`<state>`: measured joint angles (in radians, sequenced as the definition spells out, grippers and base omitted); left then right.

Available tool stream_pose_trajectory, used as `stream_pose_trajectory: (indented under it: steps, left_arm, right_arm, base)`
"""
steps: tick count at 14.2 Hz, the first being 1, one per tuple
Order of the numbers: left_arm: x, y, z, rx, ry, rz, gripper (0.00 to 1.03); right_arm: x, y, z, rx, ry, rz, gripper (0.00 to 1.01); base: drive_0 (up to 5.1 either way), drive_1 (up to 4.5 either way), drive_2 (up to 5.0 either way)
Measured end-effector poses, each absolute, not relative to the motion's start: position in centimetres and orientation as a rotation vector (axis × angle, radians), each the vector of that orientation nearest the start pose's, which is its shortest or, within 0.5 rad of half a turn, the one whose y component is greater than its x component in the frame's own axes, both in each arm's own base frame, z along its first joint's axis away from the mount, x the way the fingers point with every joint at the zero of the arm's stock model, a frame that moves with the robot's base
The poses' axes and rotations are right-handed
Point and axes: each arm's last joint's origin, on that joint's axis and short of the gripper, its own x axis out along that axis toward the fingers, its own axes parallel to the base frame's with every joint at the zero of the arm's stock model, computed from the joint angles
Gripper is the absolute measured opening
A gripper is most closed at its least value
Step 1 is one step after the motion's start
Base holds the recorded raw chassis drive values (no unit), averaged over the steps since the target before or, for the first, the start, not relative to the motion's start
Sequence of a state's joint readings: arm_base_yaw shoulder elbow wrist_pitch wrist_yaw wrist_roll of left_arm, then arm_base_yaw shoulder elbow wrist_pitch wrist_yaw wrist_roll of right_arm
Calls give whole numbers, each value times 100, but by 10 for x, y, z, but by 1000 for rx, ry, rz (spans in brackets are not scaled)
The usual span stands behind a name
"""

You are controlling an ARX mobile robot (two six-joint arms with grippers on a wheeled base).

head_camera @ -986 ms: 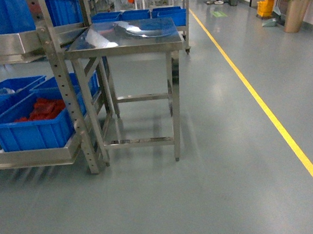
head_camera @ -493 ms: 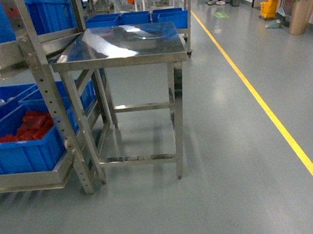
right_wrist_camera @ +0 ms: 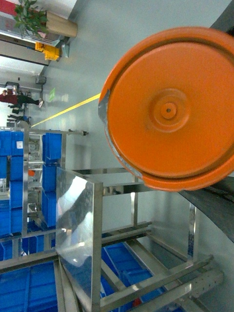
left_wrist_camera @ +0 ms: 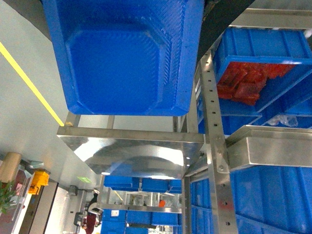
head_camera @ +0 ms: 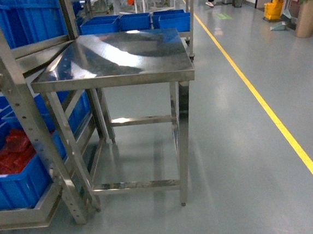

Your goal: Sort blue parts and orange caps into right shelf containers

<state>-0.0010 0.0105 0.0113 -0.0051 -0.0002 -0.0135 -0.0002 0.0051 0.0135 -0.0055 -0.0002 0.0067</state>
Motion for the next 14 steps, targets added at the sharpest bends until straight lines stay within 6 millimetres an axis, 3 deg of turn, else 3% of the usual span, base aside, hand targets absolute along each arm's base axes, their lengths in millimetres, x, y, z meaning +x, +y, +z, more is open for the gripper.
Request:
stream_pose_trajectory:
  steps: [4,14]
  left_arm:
    - [98,0,166,-14,4,-1,42]
    - [98,0,166,-11,6,-1,42]
  right_arm:
    - [97,0,168,7,-7,0,44]
    - [97,0,167,7,-3,-2,44]
  base:
    - [1,321,-319]
    - [-476,145,353]
